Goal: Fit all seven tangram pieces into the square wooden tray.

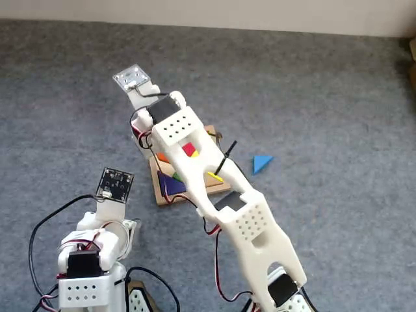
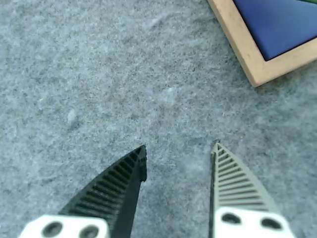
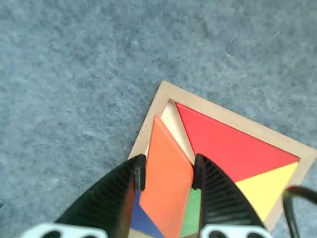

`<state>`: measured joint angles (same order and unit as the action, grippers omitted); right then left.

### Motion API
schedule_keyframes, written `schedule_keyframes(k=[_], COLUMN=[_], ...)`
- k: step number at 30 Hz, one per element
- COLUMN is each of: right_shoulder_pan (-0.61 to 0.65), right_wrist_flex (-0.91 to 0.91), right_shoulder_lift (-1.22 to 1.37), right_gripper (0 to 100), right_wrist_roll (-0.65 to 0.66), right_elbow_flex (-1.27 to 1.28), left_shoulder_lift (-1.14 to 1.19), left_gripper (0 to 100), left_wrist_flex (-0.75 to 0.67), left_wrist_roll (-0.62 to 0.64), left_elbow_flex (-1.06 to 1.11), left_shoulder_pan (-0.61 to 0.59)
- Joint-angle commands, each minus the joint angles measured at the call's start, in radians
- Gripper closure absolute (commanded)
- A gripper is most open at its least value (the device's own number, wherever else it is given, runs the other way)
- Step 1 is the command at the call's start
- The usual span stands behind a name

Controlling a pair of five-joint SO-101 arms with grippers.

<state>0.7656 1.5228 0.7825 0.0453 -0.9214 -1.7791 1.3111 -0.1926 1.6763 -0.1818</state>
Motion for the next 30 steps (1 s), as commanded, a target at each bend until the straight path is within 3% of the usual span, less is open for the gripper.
schedule_keyframes(k=[1, 6, 13, 18, 21, 26, 30], right_shoulder_pan=[-0.002, 0.025, 0.021, 0.004, -0.041, -0.122, -0.119], right_wrist_flex=[0.027, -0.018, -0.008, 0.128, 0.234, 0.24, 0.24], right_shoulder_lift=[-0.019, 0.038, 0.068, 0.039, 0.019, 0.039, 0.073], right_gripper=[86.4, 85.6, 76.9, 77.1, 81.9, 99.8, 99.4], right_wrist_roll=[-0.011, -0.011, -0.011, -0.003, -0.003, 0.0, 0.0], right_elbow_flex=[-0.088, -0.064, -0.064, -0.179, -0.305, -0.375, -0.3], left_shoulder_lift=[-0.042, -0.042, -0.042, -0.042, -0.042, -0.042, -0.042], left_gripper=[79, 79, 79, 79, 79, 79, 79], left_wrist_flex=[0.006, 0.006, 0.006, 0.006, 0.006, 0.006, 0.006], left_wrist_roll=[0.006, 0.006, 0.006, 0.006, 0.006, 0.006, 0.006], left_elbow_flex=[0.019, 0.019, 0.019, 0.019, 0.019, 0.019, 0.019], left_shoulder_pan=[-0.005, -0.005, -0.005, -0.005, -0.005, -0.005, -0.005])
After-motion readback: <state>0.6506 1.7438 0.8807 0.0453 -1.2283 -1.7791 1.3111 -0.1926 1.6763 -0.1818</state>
